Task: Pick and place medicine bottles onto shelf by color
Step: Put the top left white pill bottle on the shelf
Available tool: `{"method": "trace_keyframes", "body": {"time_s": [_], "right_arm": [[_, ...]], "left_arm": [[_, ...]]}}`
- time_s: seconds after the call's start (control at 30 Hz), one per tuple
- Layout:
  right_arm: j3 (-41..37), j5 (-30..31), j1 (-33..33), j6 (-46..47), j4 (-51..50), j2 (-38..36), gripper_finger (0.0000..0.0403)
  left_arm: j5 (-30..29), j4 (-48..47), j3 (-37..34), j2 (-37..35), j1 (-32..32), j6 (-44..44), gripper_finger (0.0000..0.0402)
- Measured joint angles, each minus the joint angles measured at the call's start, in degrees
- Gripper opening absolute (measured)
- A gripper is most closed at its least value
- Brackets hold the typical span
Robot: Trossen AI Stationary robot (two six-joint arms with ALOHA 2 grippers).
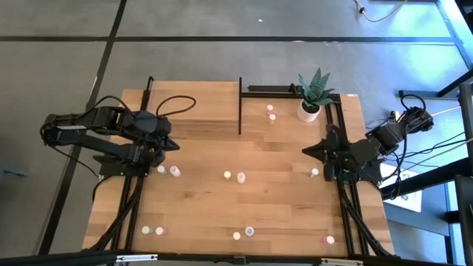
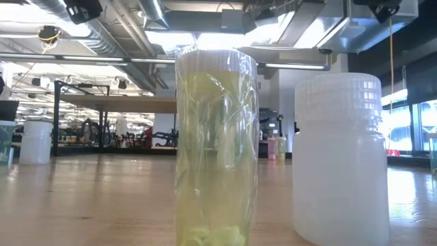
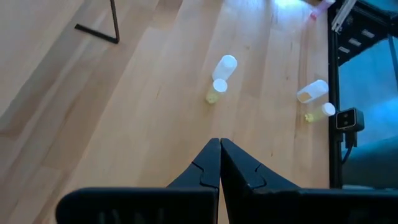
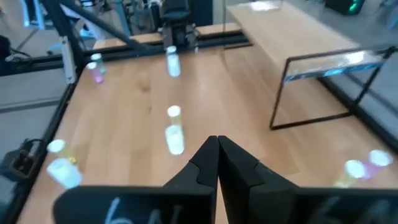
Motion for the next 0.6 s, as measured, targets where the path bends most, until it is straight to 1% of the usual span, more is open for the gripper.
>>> {"method": "trace_keyframes", "body": {"time_s": [0.1, 0.2, 0.37, 0.47, 0.6], "right_arm": [[0.0, -1.55, 0.02, 1.62, 0.02, 0.16, 0.0012], [0.0, -1.6, 0.02, 1.7, 0.02, 0.31, 0.0012], [0.0, -1.55, 0.0, 1.61, 0.07, 0.26, 0.0012], [0.0, -1.53, 0.0, 1.59, 0.08, 0.24, 0.0012], [0.0, -1.53, 0.02, 1.48, 0.09, 0.26, 0.0012]], "left_arm": [[0.86, -1.9, 0.0, 0.0, -0.61, -1.37, 0.0], [0.95, -3.81, 0.0, 0.33, -1.43, -1.61, 0.0], [0.65, -4.93, 0.0, 1.18, -2.02, -6.29, 0.0002], [0.84, -5.95, 0.0, 1.89, -2.02, -7.65, 0.0015], [0.06, -8.03, 0.0, 2.93, -1.98, -12.0, 0.0051]]}}
